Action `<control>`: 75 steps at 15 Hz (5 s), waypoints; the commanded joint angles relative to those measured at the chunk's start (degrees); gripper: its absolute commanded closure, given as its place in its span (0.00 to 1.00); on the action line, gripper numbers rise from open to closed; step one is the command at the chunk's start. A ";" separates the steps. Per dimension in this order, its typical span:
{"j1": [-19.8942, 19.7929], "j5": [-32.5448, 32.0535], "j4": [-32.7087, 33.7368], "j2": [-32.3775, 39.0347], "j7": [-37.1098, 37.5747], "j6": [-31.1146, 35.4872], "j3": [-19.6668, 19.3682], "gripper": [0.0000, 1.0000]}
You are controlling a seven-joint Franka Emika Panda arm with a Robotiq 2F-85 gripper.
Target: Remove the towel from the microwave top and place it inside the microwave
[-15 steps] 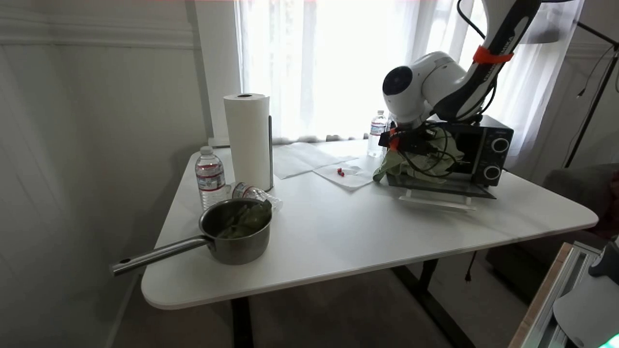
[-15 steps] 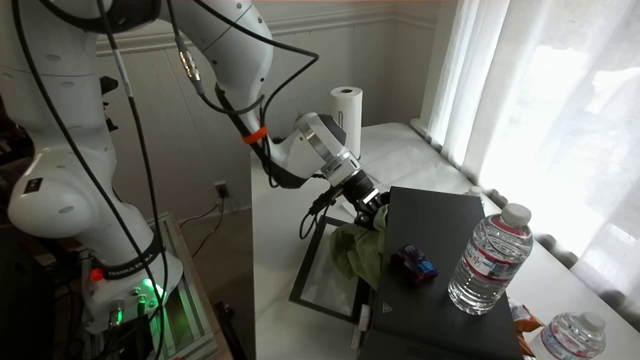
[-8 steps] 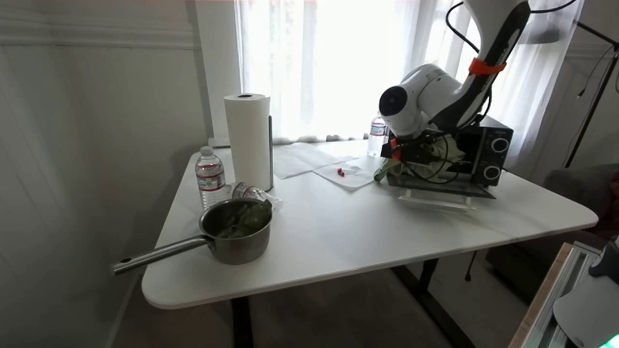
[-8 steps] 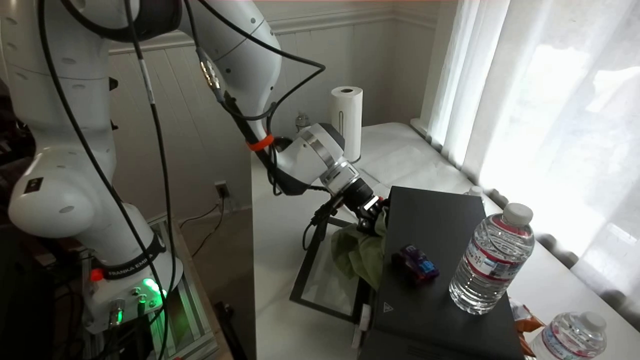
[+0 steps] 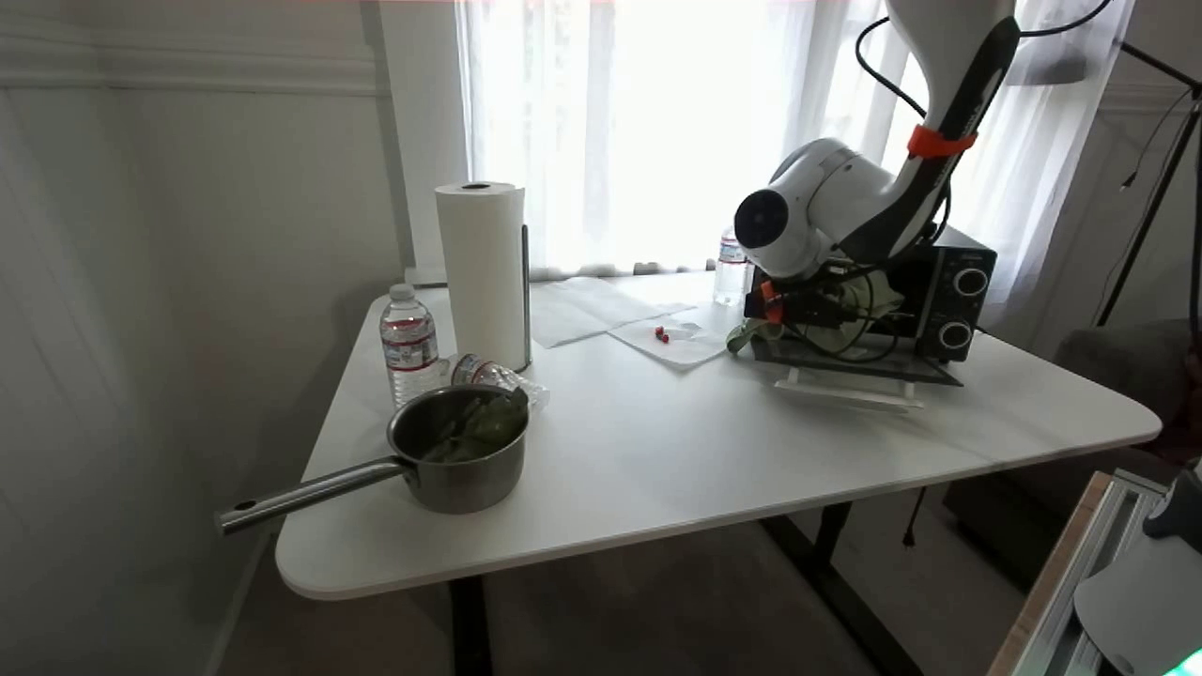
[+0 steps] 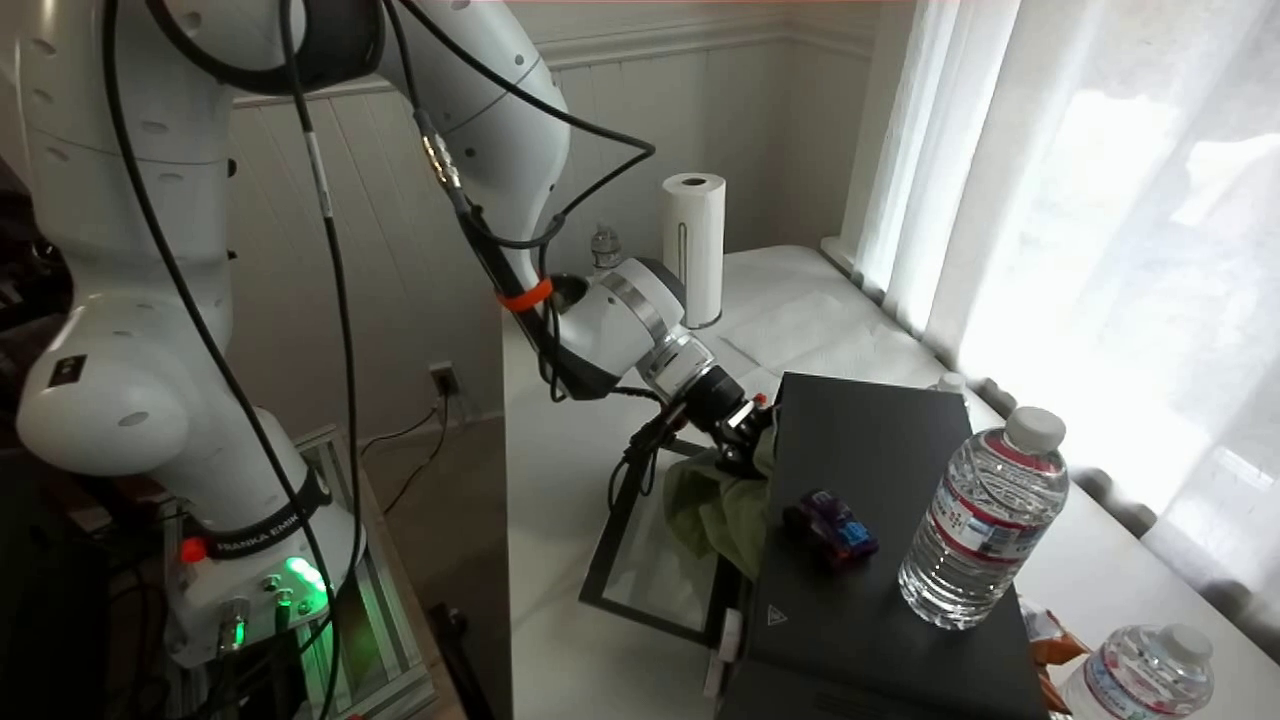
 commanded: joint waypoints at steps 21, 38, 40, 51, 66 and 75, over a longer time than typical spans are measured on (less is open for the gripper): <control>-5.92 1.90 -0.62 -3.66 -5.27 18.55 0.77 0.00; -4.73 10.08 -9.40 -15.45 -15.71 24.44 -1.05 0.00; -4.88 17.97 -11.26 -16.27 -25.69 24.32 -1.46 0.00; -2.98 38.27 -13.37 -20.67 -49.05 14.62 -3.07 0.00; 3.03 82.43 -25.47 -38.73 -94.88 13.35 -0.69 0.00; -1.34 90.03 -21.99 -44.87 -106.67 1.66 0.57 0.00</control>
